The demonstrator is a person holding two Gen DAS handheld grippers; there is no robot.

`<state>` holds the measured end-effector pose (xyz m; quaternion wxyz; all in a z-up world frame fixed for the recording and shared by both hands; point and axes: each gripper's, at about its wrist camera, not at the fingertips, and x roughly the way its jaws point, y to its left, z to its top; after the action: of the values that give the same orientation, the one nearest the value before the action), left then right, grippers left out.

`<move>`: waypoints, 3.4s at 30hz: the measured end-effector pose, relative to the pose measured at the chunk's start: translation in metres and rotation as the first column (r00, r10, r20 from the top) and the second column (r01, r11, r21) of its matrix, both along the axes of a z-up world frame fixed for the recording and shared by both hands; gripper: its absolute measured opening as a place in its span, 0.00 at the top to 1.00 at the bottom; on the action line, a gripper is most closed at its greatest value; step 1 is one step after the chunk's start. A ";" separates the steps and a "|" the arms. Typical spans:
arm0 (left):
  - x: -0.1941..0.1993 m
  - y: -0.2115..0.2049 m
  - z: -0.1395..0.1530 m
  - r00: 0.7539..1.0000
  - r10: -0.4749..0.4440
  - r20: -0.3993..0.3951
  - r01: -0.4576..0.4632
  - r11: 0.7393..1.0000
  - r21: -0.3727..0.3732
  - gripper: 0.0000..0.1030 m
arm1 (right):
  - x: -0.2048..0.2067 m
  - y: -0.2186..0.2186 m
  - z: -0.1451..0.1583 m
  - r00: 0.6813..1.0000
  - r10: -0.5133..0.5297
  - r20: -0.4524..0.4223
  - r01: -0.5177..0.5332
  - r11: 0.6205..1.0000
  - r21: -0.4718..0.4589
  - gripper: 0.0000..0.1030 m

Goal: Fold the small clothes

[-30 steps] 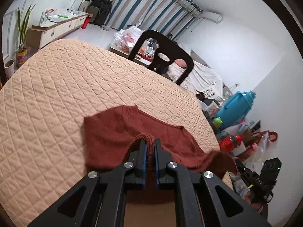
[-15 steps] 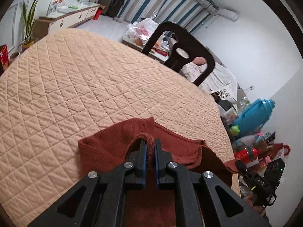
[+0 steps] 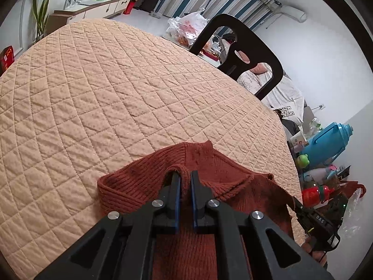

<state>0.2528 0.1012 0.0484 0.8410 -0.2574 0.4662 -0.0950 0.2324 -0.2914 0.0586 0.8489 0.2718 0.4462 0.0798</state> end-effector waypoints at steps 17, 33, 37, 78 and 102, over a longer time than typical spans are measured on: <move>-0.032 -0.002 0.027 0.990 0.006 0.139 -0.017 0.997 0.075 0.51 | -0.019 0.008 0.033 0.993 -0.036 0.109 0.051 0.990 -0.133 0.65; -0.078 -0.055 0.013 0.976 -0.189 0.110 0.165 0.967 0.193 0.44 | -0.065 0.079 0.017 0.971 0.218 0.101 -0.170 0.920 -0.352 0.65; -0.086 -0.054 0.004 0.977 -0.192 0.091 0.167 0.960 0.225 0.44 | -0.073 0.088 0.003 0.967 0.248 0.060 -0.202 0.887 -0.416 0.65; -0.074 0.056 0.018 0.982 -0.170 0.077 0.158 0.978 0.138 0.32 | -0.127 0.280 0.008 0.683 0.714 0.151 -0.536 0.631 -0.561 0.39; -0.038 0.059 -0.004 0.979 -0.205 0.022 0.205 0.979 0.005 0.27 | -0.099 0.325 -0.021 0.668 0.741 0.063 -0.513 0.521 -0.683 0.59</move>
<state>0.2151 0.1600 0.0439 0.8322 -0.2058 0.4811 -0.1833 0.1334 0.0335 0.0372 0.8624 -0.2207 0.3569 0.2831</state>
